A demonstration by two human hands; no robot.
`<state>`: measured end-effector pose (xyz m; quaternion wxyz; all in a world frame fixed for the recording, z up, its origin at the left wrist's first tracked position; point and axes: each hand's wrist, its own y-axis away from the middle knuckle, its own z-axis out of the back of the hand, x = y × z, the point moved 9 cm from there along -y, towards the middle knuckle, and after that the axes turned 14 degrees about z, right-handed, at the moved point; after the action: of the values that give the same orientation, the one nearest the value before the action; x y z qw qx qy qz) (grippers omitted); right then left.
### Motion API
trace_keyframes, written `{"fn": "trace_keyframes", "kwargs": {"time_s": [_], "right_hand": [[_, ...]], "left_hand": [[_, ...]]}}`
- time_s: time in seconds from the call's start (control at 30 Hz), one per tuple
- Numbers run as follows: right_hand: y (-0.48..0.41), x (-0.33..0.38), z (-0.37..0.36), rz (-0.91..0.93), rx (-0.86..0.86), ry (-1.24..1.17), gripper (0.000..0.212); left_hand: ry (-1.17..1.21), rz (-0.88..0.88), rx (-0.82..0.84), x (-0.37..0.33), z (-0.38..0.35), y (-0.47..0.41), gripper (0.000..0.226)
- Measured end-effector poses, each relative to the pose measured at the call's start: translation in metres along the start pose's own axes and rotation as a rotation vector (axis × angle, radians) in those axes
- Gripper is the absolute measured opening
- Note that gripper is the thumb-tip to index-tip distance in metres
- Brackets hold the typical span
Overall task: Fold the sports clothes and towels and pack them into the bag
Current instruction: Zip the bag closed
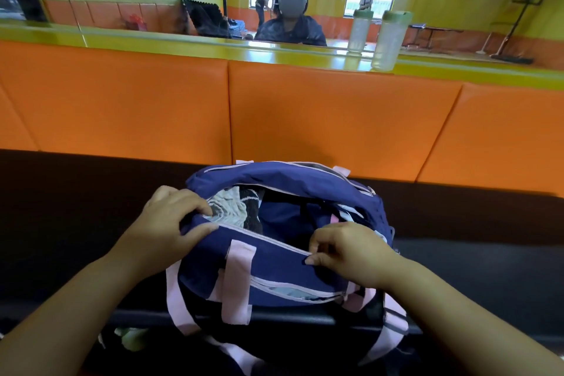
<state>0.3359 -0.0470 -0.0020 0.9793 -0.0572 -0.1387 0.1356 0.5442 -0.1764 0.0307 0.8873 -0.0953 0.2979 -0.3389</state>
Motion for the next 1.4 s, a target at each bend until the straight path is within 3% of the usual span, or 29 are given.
{"fn": "trace_keyframes", "kwargs": {"time_s": [0.17,0.4,0.63,0.93,1.13,1.4], "right_hand": [[0.0,-0.01,0.029,-0.027,0.003,-0.014,0.013],[-0.007,-0.055,0.095,-0.057,0.003,0.187,0.019],[-0.026,-0.124,0.162,-0.149,0.052,0.351,0.024],[-0.051,-0.239,0.259,-0.367,-0.071,0.578,0.028],[-0.07,-0.277,0.325,-0.422,-0.344,0.709,0.053],[-0.119,-0.313,0.353,-0.426,-0.387,0.693,0.094]], "left_hand": [[0.008,-0.01,-0.013,-0.021,0.013,-0.019,0.028],[-0.118,-0.124,0.052,-0.074,-0.003,-0.076,0.019],[-0.245,-0.166,0.139,-0.126,-0.042,-0.165,0.017],[-0.419,-0.158,0.059,-0.17,-0.076,-0.295,0.024],[-0.528,-0.133,-0.113,-0.187,-0.095,-0.366,0.051],[-0.492,-0.104,-0.165,-0.178,-0.106,-0.405,0.039]]}}
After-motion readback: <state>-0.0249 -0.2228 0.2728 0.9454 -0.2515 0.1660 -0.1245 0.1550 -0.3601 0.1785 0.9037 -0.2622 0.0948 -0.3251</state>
